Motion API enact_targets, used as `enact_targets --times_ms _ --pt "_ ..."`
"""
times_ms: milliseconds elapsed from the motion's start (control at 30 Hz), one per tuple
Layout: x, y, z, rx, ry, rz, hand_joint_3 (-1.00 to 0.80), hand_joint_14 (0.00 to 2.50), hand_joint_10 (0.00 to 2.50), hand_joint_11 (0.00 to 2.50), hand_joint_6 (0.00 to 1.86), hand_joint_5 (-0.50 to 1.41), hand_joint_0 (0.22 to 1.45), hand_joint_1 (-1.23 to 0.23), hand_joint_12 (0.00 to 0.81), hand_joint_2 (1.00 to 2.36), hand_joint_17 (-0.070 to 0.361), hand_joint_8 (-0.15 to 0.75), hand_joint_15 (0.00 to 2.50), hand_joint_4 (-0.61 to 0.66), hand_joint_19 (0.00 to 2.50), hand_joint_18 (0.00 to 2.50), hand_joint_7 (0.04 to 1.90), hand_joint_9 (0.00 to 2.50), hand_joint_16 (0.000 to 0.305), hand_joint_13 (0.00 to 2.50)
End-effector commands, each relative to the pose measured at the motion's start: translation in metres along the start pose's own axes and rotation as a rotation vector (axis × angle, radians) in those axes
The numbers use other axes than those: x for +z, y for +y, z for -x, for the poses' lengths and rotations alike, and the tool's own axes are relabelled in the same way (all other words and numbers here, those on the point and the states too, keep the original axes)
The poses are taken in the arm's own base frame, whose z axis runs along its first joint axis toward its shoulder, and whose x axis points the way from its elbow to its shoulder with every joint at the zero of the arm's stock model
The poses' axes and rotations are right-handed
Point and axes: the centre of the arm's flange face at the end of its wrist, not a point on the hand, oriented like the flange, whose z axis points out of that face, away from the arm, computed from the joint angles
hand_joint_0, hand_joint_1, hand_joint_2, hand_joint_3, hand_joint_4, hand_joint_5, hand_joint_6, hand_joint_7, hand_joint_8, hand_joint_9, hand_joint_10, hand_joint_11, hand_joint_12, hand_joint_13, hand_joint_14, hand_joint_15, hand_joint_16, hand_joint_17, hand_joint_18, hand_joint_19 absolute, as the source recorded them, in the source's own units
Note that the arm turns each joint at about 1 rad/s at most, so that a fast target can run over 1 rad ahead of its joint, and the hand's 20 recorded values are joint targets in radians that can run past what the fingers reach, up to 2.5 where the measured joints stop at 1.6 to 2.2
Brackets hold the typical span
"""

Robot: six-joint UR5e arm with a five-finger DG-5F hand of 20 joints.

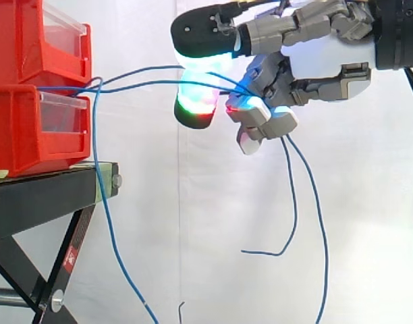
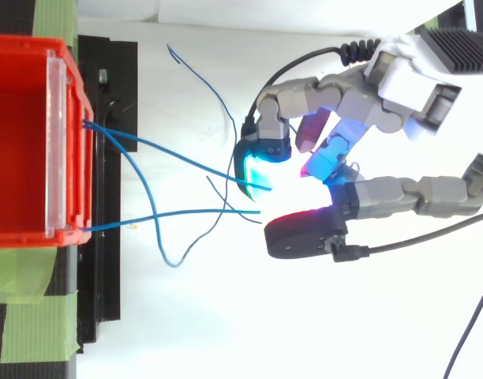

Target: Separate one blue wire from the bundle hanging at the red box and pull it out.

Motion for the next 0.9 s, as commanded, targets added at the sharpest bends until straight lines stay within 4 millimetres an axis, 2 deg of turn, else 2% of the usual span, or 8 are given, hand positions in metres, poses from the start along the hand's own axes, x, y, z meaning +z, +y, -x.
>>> enact_targets --times_ms 0,333,600,867 --pt "0.0001 0.0006 -0.0005 0.001 0.000 0.002 -0.25 0.01 0.02 1.30 0.59 -0.11 0.61 -0.68 0.335 1.02 0.114 0.340 1.59 0.18 0.87 0.75 1.42 1.31 0.051 1.39" --pt "0.0003 0.0002 0.0002 0.001 -0.002 0.002 -0.26 0.01 0.03 1.28 0.60 -0.11 0.61 -0.72 0.332 1.02 0.114 0.339 1.58 0.18 0.87 0.75 1.39 1.30 0.051 1.38" --pt "0.0006 0.0001 0.0008 0.003 -0.009 0.000 -0.33 0.01 0.02 1.27 0.60 -0.11 0.59 -0.63 0.338 1.02 0.114 0.345 1.57 0.18 0.88 0.75 1.39 1.30 0.051 1.38" --pt "0.0008 0.0004 0.0006 0.003 -0.007 0.003 -0.34 0.01 0.02 1.24 0.59 -0.12 0.59 -0.63 0.336 1.02 0.115 0.340 1.56 0.19 0.86 0.75 1.40 1.28 0.051 1.37"
